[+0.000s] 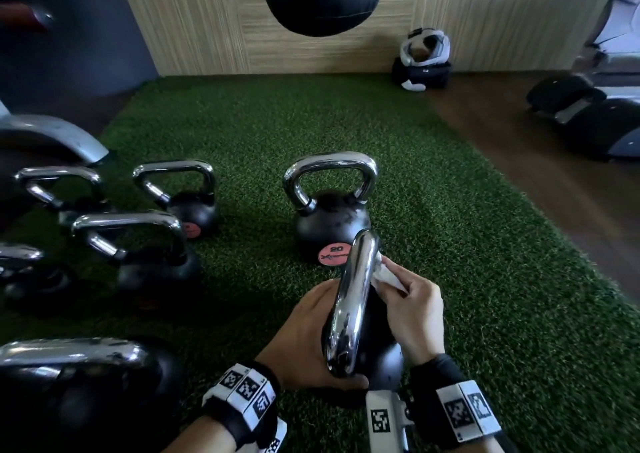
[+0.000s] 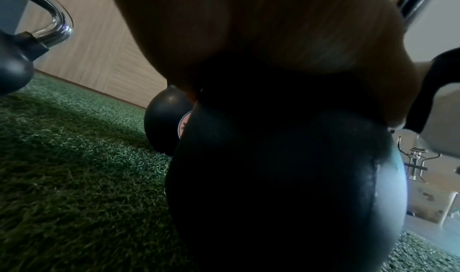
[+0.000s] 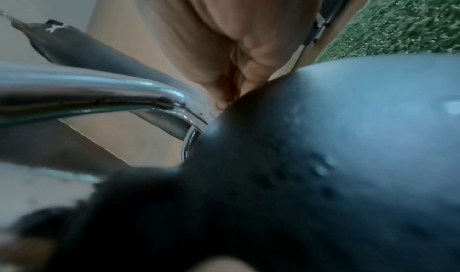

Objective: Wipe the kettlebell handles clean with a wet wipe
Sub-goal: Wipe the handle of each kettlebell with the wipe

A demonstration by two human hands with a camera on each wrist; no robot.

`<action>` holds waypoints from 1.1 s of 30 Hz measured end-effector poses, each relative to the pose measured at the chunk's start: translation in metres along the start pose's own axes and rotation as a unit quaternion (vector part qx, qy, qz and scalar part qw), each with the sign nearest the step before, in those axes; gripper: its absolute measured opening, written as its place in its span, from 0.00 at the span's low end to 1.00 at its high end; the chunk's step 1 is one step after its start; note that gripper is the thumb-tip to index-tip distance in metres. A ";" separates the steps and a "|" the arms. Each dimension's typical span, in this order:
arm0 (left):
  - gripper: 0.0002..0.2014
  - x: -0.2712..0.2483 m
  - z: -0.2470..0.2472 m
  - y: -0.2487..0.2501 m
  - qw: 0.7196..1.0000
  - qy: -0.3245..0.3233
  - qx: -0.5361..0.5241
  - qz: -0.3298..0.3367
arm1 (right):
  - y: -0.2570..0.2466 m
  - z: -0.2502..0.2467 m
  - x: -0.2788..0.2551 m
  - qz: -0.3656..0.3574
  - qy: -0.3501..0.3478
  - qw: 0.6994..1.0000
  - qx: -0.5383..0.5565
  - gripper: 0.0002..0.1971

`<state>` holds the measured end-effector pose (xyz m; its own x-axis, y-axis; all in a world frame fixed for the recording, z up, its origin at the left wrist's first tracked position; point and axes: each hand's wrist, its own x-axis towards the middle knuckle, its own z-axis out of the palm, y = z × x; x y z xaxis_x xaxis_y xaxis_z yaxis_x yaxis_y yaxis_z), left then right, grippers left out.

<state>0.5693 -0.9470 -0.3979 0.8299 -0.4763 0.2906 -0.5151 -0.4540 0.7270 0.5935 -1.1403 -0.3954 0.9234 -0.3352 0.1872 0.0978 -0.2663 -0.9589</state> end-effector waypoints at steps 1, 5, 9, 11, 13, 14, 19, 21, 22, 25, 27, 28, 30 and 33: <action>0.63 0.000 0.000 0.000 1.000 -0.002 -0.001 0.003 | -0.003 0.000 0.000 -0.005 0.002 1.000 0.008 0.18; 0.63 0.002 -0.001 0.000 1.000 -0.020 0.011 -0.006 | -0.021 -0.003 -0.007 -0.096 0.039 0.994 0.041 0.18; 0.64 0.001 -0.001 0.000 1.000 -0.021 0.015 -0.011 | -0.018 -0.008 -0.008 -0.096 0.006 0.994 0.058 0.23; 0.63 0.000 0.000 -0.001 1.000 -0.018 0.024 -0.007 | -0.016 -0.010 -0.007 -0.084 -0.005 0.995 0.051 0.27; 0.63 0.000 0.001 -0.003 1.000 -0.018 0.012 -0.016 | -0.022 -0.012 -0.009 -0.085 -0.006 0.994 0.072 0.25; 0.63 0.000 0.001 -0.005 1.000 -0.019 0.005 -0.023 | -0.028 -0.012 -0.012 -0.098 -0.005 0.992 0.083 0.24; 0.62 -0.001 0.004 -0.008 0.999 -0.020 -0.008 -0.031 | -0.044 -0.024 -0.046 -0.236 -0.015 0.972 0.002 0.27; 0.61 -0.001 0.007 -0.010 0.999 -0.027 -0.006 -0.036 | -0.045 -0.030 -0.066 -0.258 -0.024 0.966 -0.016 0.20; 0.61 -0.001 0.007 -0.011 0.999 -0.034 -0.003 -0.040 | -0.048 -0.034 -0.076 -0.259 -0.031 0.965 -0.011 0.17; 0.61 -0.001 0.007 -0.011 0.997 -0.042 0.000 -0.059 | -0.055 -0.041 -0.083 -0.256 -0.054 0.965 -0.003 0.17; 0.60 -0.001 0.006 -0.008 0.997 -0.033 -0.013 -0.064 | -0.057 -0.042 -0.072 -0.243 -0.057 0.968 -0.019 0.16; 0.60 -0.002 0.005 -0.008 0.998 -0.029 -0.014 -0.062 | -0.057 -0.042 -0.068 -0.231 -0.056 0.971 -0.020 0.17; 0.61 -0.003 0.005 -0.005 0.998 -0.026 -0.010 -0.058 | -0.057 -0.042 -0.072 -0.214 -0.058 0.975 -0.028 0.18; 0.59 -0.004 0.004 -0.004 0.998 -0.023 -0.016 -0.048 | -0.053 -0.046 -0.095 -0.214 -0.088 0.973 -0.023 0.18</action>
<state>0.5672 -0.9468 -0.4043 0.8642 -0.4661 0.1898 -0.4258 -0.4762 0.7694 0.4830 -1.1360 -0.3522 0.8516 -0.0269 0.5235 0.4733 -0.3899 -0.7899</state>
